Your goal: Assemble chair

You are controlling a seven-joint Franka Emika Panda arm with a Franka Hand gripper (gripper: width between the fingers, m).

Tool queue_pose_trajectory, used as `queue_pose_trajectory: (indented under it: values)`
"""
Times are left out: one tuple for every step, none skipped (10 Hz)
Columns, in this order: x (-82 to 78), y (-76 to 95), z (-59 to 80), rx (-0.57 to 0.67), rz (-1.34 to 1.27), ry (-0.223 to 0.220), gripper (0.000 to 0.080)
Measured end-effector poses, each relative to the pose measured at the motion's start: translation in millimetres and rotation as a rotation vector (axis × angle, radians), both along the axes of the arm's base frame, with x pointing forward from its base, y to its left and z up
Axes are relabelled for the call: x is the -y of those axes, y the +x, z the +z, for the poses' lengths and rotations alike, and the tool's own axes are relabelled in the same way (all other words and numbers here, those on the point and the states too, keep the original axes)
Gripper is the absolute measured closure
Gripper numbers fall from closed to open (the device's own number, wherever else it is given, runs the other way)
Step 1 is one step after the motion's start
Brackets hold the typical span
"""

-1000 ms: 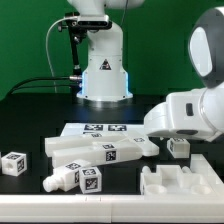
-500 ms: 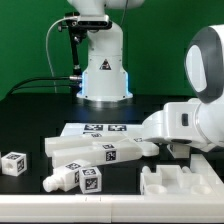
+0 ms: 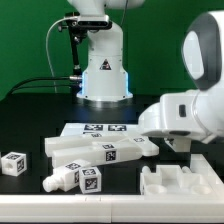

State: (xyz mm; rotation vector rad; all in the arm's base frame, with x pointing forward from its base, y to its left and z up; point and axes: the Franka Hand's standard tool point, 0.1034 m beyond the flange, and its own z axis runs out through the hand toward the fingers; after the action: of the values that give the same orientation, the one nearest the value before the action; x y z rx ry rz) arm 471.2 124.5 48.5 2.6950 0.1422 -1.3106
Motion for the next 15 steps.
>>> queue_pose_trajectory:
  values:
    - [9.3,10.7,25.9,-0.014,0.011,0.019,0.0518]
    - [19.5,29.9,44.8,0.015,0.019,0.053,0.0518]
    - [26.6,47.7,61.4,0.086,0.024,0.087,0.0518]
    - [29.5,60.0,78.6,0.172,0.029,0.106,0.0518]
    - [23.8,66.0,85.6,0.285,0.041,0.125,0.0518]
    - [22.8,63.3,82.4,0.349,0.046,0.137,0.0518]
    - [23.2,63.9,81.1,0.392,0.047,0.143,0.0518]
    - [20.9,74.7,79.4,0.495,0.051,0.161,0.0518]
    - [21.1,87.0,73.4,0.571,0.058,0.192,0.0518]
    - [18.7,106.2,74.6,0.628,0.062,0.207,0.0518]
    - [7.9,132.9,81.0,0.768,0.084,0.237,0.0518]
    - [2.2,134.7,81.6,0.869,0.099,0.262,0.0518]
    - [6.0,127.5,78.1,0.886,0.096,0.262,0.0518]
    - [4.9,134.6,78.6,0.964,0.097,0.274,0.0518]
    - [3.8,137.5,77.8,1.03,0.1,0.285,0.0518]
